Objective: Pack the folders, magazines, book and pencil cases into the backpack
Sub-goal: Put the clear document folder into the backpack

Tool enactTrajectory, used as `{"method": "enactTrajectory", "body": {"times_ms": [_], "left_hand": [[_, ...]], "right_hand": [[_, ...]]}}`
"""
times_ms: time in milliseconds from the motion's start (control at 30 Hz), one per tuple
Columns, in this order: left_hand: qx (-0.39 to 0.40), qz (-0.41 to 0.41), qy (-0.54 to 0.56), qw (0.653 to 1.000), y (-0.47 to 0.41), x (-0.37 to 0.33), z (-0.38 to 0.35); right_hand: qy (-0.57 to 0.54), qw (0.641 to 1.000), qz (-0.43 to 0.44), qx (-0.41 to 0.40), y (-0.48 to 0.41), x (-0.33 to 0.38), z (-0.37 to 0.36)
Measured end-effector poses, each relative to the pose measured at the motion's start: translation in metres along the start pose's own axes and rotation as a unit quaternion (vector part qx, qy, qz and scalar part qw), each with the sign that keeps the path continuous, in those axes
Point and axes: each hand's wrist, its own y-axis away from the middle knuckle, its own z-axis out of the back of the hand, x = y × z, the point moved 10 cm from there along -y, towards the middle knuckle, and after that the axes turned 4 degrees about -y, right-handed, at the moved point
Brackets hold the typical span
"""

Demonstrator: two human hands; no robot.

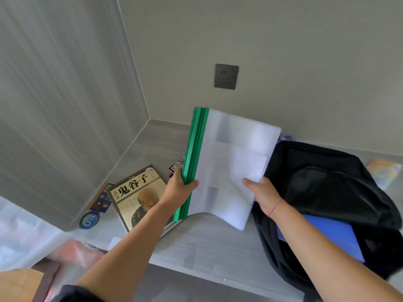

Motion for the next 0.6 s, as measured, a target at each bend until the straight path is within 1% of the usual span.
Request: {"method": "enactTrajectory", "body": {"times_ms": [67, 100, 167, 233, 300, 367, 433, 500, 567, 600], "left_hand": [[0.01, -0.007, 0.021, 1.0, 0.005, -0.011, -0.004], [0.021, -0.003, 0.032, 0.999, 0.008, -0.016, -0.009], [0.054, 0.012, 0.061, 0.997, 0.015, -0.029, -0.024], [0.086, 0.041, 0.084, 0.992, 0.022, -0.038, -0.046], [0.127, 0.057, 0.086, 0.987, 0.031, -0.049, -0.079], [0.172, 0.07, 0.088, 0.979, 0.044, -0.06, -0.121], [0.236, 0.084, 0.092, 0.964, 0.061, -0.065, -0.167], [0.319, 0.1, 0.074, 0.939, 0.082, -0.064, -0.206], [0.408, 0.096, 0.019, 0.908, 0.104, -0.065, -0.24], [0.439, 0.094, -0.005, 0.894, 0.11, -0.066, -0.256]], "right_hand": [[0.008, 0.999, 0.029, -0.013, 0.005, 0.022, 0.017], [0.008, 0.999, 0.035, -0.007, 0.009, 0.031, 0.027], [0.023, 0.999, 0.035, 0.027, 0.021, 0.042, 0.045], [0.059, 0.997, 0.012, 0.051, 0.035, 0.039, 0.061], [0.074, 0.997, 0.0, 0.018, 0.053, 0.033, 0.095], [0.039, 0.999, -0.017, -0.031, 0.076, 0.024, 0.141], [0.0, 0.997, -0.045, -0.06, 0.105, 0.01, 0.184], [-0.004, 0.994, -0.072, -0.085, 0.132, -0.005, 0.217], [-0.002, 0.989, -0.093, -0.115, 0.161, -0.022, 0.248], [-0.007, 0.986, -0.103, -0.132, 0.174, -0.032, 0.262]]}}
